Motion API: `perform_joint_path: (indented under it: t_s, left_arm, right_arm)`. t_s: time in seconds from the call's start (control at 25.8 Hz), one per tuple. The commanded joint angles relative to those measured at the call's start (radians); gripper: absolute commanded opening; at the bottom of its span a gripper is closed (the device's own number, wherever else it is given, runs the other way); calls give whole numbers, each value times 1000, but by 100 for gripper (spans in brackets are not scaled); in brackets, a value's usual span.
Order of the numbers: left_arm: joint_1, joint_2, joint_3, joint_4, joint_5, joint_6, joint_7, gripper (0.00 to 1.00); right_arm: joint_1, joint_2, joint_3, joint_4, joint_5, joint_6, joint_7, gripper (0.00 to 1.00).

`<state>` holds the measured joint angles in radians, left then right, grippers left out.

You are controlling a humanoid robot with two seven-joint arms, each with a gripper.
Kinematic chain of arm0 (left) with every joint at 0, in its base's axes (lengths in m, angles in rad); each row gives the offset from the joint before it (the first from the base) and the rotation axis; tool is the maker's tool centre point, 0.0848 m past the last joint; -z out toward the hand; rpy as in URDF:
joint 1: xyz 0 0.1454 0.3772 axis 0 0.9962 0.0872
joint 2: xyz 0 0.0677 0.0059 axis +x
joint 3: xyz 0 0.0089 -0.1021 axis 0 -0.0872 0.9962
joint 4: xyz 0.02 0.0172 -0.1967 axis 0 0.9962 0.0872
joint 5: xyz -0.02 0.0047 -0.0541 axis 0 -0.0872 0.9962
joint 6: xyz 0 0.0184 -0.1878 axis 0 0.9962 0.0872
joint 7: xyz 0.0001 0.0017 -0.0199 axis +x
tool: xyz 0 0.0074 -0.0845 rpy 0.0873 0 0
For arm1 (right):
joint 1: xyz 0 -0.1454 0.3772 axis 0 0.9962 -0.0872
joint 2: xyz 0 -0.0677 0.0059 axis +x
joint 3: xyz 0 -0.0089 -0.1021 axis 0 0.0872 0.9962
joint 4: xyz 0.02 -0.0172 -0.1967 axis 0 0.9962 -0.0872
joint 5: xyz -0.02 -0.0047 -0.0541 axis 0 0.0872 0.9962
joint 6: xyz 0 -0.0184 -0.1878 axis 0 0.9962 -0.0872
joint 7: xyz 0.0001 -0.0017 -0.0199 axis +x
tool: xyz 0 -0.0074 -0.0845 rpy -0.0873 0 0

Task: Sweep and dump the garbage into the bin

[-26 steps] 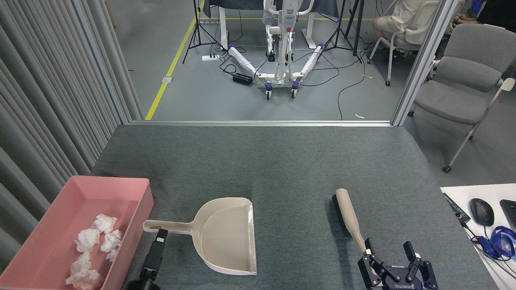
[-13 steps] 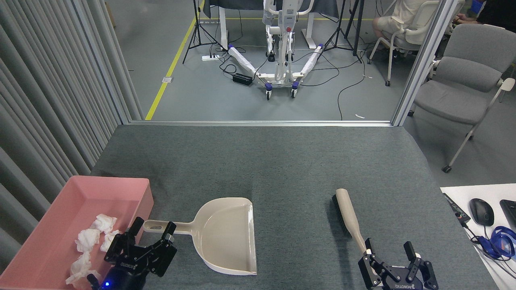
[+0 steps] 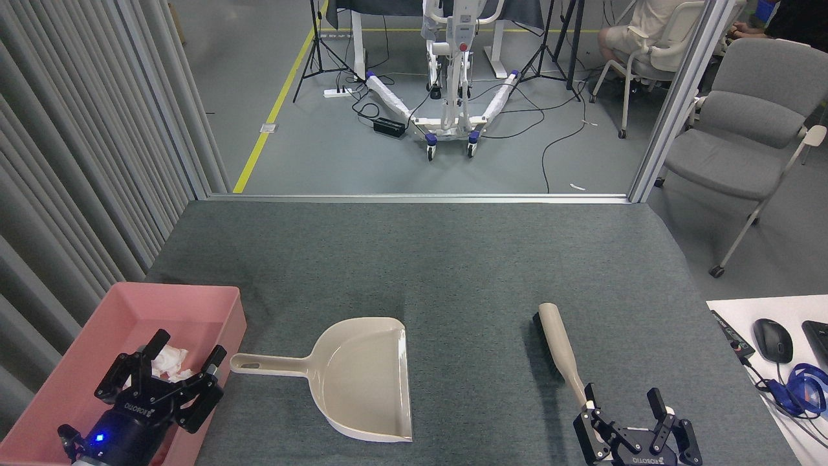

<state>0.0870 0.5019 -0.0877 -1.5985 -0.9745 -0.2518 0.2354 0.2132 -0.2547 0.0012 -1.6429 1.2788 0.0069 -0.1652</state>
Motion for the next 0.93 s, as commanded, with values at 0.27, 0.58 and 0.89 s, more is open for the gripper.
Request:
perform_joint_path:
  t_s: [0.27,0.58,0.89]
  left_arm:
    - [43,-54,31,5,-3,-27,-27,99]
    - [46,-28,31,12,-38,-29,-24,99]
    - [82,-45,71,26,-40,-29,-24,99]
  right_arm:
    - [0,2,0,0,1,-2,-4,98]
    - [-2,2,2,0,60,-5,-11,98]
    - [2,25,10,3,54,-15,-5,98]
